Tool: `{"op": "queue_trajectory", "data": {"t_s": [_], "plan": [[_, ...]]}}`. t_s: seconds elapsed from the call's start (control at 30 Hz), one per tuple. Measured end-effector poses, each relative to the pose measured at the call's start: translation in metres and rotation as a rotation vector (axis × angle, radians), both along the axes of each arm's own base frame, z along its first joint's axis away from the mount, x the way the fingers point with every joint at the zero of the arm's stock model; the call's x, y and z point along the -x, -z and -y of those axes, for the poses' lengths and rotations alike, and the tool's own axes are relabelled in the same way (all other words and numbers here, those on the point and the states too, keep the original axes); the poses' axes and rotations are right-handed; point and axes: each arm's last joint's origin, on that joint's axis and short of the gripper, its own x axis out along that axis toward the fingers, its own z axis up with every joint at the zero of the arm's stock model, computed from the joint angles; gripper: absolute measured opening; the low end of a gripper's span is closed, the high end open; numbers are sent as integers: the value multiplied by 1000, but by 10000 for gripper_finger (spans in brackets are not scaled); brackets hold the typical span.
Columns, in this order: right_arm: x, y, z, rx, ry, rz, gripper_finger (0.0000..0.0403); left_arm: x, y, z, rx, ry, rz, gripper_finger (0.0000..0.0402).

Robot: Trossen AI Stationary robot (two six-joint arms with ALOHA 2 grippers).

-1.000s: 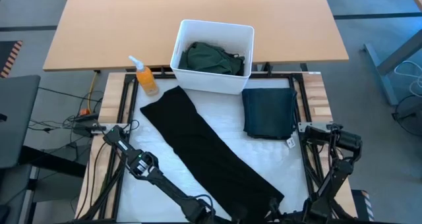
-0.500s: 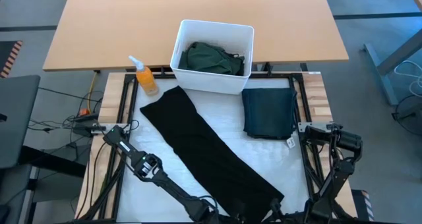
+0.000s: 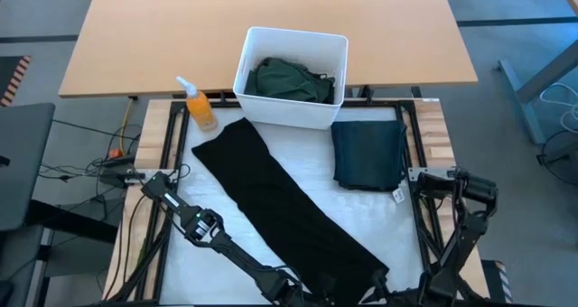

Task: Fold laundry
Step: Fold the black t-shirt

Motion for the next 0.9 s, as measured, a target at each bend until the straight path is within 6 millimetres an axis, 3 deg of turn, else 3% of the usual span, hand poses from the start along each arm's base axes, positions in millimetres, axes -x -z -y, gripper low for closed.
{"op": "queue_trajectory", "data": {"t_s": [0.17,0.33,0.5,0.6,0.73,0.9], "plan": [[7,-27,9,-74,32,-7,193,-1,0,-3,-9,-23,3,12],[19,-51,13,-155,24,-2,179,-4,0,-6,-7,-29,15,2],[36,-61,13,-200,15,-16,164,-5,-8,0,3,49,80,0],[42,-56,10,-194,5,-22,158,-1,-26,3,17,81,114,0],[39,-33,3,-68,-40,-16,155,3,-55,4,62,97,140,0],[26,-1,-1,44,-38,-27,166,4,-42,4,76,86,65,0]]}}
